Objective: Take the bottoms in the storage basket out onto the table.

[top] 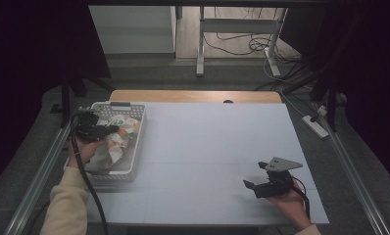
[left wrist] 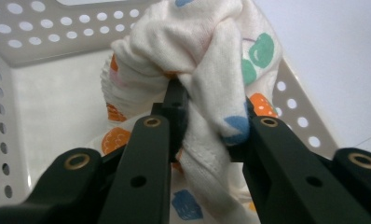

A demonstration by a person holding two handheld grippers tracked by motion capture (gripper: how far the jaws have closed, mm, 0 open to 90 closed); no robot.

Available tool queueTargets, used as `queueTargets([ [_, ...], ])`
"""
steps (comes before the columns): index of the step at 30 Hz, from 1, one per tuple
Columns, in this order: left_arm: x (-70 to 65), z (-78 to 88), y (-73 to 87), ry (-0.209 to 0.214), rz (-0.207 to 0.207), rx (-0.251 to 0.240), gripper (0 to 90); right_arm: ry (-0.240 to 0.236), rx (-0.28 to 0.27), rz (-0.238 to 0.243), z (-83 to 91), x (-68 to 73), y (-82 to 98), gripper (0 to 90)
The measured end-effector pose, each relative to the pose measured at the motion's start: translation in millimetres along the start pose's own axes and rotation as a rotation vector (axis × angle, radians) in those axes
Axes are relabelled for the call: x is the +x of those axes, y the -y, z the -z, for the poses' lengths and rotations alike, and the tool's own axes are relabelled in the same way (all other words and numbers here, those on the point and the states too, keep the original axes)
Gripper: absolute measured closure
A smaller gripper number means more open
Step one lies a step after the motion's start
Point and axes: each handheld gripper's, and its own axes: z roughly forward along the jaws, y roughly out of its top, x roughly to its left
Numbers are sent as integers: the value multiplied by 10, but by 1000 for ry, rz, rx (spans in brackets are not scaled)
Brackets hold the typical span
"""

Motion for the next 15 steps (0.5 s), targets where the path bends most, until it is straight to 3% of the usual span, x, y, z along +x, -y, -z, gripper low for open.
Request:
queueTargets([
  [6, 4, 17, 15, 32, 10, -28, 756, -7, 0, 4, -12, -8, -2, 101],
  [15, -44, 44, 1, 44, 3, -53, 756, -14, 3, 5, -15, -11, 1, 101],
])
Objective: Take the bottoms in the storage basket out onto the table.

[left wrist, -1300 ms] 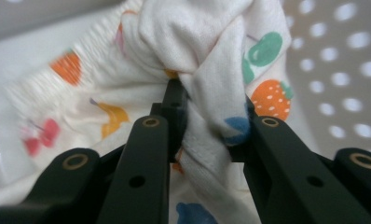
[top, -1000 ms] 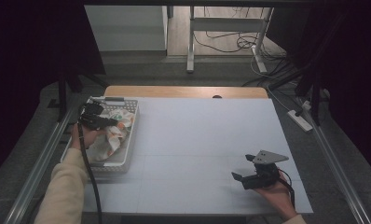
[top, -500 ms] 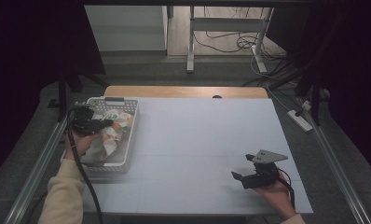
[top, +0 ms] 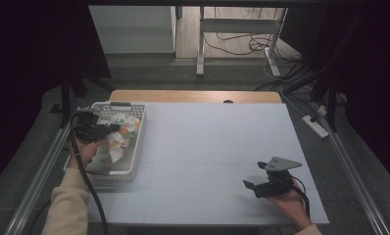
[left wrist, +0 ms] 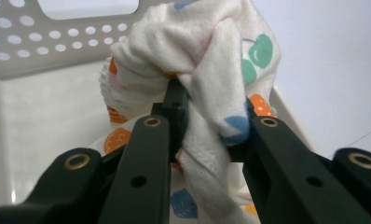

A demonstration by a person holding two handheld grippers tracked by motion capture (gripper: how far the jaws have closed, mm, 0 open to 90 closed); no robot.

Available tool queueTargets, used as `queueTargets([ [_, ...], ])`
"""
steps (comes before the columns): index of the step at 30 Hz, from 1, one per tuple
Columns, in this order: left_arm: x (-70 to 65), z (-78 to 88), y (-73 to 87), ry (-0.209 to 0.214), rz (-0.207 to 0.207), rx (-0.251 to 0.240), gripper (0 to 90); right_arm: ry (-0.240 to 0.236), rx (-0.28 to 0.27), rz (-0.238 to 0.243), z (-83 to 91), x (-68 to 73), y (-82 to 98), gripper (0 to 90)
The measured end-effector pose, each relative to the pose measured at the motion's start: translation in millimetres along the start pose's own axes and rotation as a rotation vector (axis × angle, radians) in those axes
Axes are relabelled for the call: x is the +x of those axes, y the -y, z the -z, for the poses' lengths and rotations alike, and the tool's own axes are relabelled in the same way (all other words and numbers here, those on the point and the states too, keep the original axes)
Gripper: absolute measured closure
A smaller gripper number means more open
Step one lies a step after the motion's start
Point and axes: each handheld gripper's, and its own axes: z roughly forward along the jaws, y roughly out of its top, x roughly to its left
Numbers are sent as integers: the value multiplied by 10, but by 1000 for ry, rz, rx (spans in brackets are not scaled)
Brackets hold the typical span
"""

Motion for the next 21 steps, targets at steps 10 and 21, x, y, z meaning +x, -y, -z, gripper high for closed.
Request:
queueTargets([
  [10, 17, 42, 11, 16, 12, -26, 757, -2, -4, 1, 10, 2, 2, 101],
  [21, 19, 177, 9, 54, 40, -108, 757, 3, -5, 7, 20, 5, 1, 101],
])
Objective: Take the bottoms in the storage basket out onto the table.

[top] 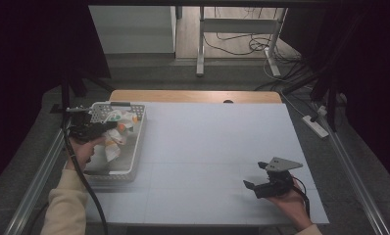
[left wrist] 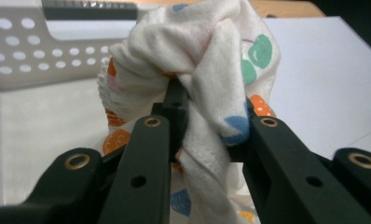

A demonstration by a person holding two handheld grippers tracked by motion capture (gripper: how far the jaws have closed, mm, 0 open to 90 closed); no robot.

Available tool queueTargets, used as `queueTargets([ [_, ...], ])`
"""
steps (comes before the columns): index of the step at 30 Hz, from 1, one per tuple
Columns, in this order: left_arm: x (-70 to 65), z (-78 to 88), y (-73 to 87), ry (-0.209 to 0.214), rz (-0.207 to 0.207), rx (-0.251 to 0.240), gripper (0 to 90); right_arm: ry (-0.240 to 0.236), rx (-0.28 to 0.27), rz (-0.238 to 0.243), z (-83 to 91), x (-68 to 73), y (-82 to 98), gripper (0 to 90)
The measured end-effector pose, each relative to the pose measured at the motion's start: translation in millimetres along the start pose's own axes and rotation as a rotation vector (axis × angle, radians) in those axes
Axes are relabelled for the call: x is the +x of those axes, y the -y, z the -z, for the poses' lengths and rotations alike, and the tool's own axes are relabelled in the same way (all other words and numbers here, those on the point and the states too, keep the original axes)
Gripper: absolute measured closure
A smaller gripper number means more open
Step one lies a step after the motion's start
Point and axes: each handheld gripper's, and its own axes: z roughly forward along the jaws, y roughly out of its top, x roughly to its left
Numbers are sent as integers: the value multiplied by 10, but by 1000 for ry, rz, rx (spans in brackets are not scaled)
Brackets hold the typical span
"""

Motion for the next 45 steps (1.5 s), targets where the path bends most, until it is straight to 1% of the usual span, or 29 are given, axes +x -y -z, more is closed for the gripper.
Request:
queueTargets([
  [5, -57, 83, -36, 14, -13, -36, 757, 1, 0, 1, 0, -1, 0, 101],
  [6, -85, 112, -50, 19, -20, -46, 757, 1, 2, 0, -4, -1, 0, 101],
  [7, -85, 112, -50, 19, -20, -46, 757, 1, 2, 0, -4, -1, 0, 101],
  [8, -115, 136, -64, 23, -24, -58, 757, 0, 3, 1, -6, 1, 0, 101],
  [13, -162, 169, -86, 28, -39, -70, 757, -1, 2, 5, 0, -1, 1, 101],
  [16, -186, 205, -98, 36, -39, -87, 757, 0, 4, 7, -2, -3, 2, 101],
  [19, -196, 226, -104, 39, -42, -94, 757, 0, 2, 8, 0, 0, 1, 101],
  [23, -216, 268, -117, 57, -41, -111, 757, -1, -1, 8, 1, 3, 2, 101],
  [25, -231, 287, -125, 54, -46, -114, 757, -1, -1, 9, 2, 3, 2, 101],
  [30, -290, 325, -148, 66, -62, -127, 757, 0, 0, 7, 1, 0, 3, 101],
  [39, -339, 345, -163, 91, -66, -143, 757, 1, -1, 10, 4, 3, 3, 101],
  [42, -350, 357, -167, 111, -64, -150, 757, 0, 0, 10, 3, 4, 3, 101],
  [45, -369, 366, -171, 113, -68, -151, 757, 1, 0, 10, 4, 3, 4, 101],
])
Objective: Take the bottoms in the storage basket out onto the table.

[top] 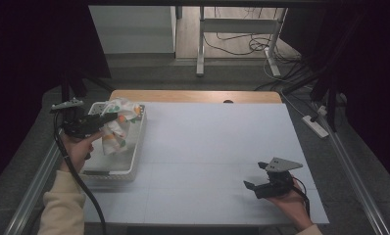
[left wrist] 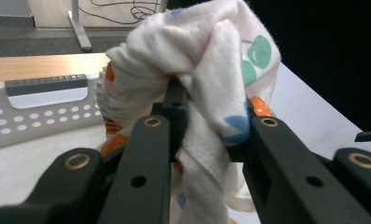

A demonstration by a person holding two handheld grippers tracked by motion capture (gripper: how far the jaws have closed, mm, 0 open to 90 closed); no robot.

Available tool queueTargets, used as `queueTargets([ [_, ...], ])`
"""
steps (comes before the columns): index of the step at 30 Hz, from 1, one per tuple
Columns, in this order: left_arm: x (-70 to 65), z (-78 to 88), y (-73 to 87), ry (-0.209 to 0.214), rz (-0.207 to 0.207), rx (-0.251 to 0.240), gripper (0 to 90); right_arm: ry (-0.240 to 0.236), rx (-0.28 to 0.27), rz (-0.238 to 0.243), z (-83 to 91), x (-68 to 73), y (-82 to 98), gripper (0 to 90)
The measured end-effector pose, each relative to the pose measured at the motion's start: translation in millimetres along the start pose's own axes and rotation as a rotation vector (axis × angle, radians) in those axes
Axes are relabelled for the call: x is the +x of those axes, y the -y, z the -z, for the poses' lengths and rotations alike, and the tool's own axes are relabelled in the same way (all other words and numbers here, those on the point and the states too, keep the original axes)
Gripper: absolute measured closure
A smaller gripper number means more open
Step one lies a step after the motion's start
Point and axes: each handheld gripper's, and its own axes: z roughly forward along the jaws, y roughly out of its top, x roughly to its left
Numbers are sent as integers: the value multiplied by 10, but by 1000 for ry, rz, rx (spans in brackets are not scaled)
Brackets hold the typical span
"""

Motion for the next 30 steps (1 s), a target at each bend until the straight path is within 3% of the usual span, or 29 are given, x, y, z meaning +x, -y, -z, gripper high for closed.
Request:
queueTargets([
  [10, -74, 11, -20, 16, -14, -7, 757, 2, 0, -1, 12, 2, 1, 101],
  [30, -214, 81, -90, 76, -22, -73, 756, 3, 4, -1, -1, 1, 3, 101],
])
